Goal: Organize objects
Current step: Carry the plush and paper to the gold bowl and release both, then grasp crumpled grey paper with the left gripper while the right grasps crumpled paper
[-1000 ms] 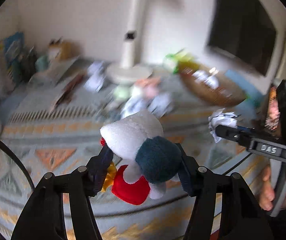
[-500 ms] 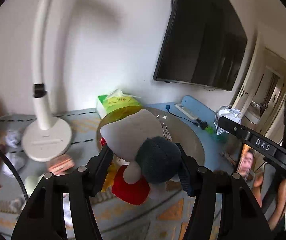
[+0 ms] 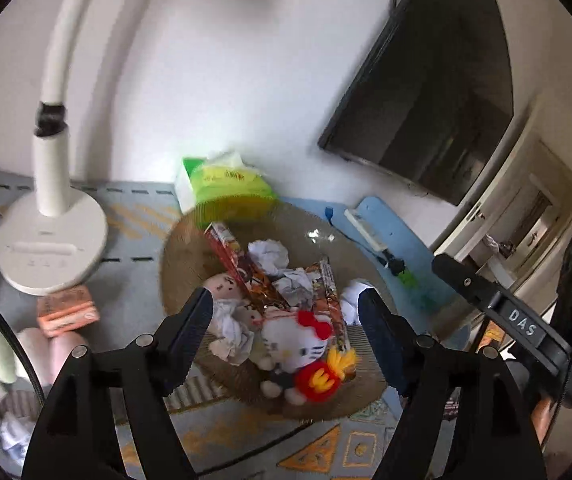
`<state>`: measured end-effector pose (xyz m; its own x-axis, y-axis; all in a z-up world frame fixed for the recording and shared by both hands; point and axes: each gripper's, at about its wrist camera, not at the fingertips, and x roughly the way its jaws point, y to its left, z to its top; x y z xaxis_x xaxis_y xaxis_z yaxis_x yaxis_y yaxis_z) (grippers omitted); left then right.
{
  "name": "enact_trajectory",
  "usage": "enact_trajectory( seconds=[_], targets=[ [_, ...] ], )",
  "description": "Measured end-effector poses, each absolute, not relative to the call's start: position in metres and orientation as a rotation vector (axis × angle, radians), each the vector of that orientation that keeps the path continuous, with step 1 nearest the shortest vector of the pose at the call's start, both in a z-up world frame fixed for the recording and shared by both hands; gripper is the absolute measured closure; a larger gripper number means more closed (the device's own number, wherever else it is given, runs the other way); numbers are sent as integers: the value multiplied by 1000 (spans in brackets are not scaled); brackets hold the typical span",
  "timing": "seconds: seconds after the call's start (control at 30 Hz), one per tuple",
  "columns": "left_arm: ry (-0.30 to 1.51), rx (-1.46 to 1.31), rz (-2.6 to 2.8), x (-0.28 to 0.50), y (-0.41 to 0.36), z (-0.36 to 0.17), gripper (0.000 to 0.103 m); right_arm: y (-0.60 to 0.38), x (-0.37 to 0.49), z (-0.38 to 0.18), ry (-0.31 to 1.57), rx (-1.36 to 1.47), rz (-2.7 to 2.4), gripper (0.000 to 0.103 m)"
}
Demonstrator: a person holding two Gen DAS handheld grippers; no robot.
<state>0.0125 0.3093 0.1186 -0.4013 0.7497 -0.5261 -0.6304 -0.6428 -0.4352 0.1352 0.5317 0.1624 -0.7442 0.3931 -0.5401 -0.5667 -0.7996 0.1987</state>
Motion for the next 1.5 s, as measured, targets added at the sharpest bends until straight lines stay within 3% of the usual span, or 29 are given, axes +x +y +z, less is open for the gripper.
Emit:
enact_trajectory(
  seconds=[0.33, 0.4, 0.47, 0.57, 0.7, 0.8, 0.9, 1.0, 1.1, 1.13, 1.27, 1.37, 1.43, 1.5],
  targets=[
    [-242, -718, 2244, 51, 167, 171, 26, 463, 151, 193, 384, -698, 2657, 28],
    [-257, -698, 2292, 54, 134, 176, 8, 444, 156, 203, 399, -675, 2718, 23],
    [-232, -696, 2340, 55, 106, 176, 4, 429, 157, 205, 415, -676, 2770, 16],
    [-210, -745, 2392, 50, 78, 159, 4, 399, 147, 191, 413, -737, 2820, 14],
    [-220, -862, 2314, 44, 70, 116, 4, 365, 115, 131, 513, -1000, 2840, 14],
    [-76, -885, 2281, 53, 88, 87, 4, 360, 92, 88, 707, -1147, 2808, 14],
    [179, -855, 2295, 57, 121, 60, 4, 362, 61, 51, 894, -1267, 2781, 16],
    [397, -892, 2280, 45, 145, 39, 6, 360, 41, 37, 963, -1326, 2745, 23],
    [326, -911, 2244, 31, 144, 36, 6, 354, 31, 39, 940, -1319, 2748, 28],
    [269, -932, 2224, 23, 142, 33, 7, 353, 28, 39, 937, -1321, 2751, 29],
    [187, -1028, 2193, 3, 144, 13, 34, 340, 15, 36, 938, -1358, 2754, 32],
    [192, -1028, 2166, 5, 148, 13, 38, 330, 7, 31, 884, -1394, 2752, 36],
    [251, -1019, 2186, 8, 155, 11, 38, 327, 4, 26, 865, -1405, 2749, 48],
    [329, -1035, 2184, 10, 166, 6, 52, 327, 2, 20, 885, -1427, 2733, 59]
  ],
)
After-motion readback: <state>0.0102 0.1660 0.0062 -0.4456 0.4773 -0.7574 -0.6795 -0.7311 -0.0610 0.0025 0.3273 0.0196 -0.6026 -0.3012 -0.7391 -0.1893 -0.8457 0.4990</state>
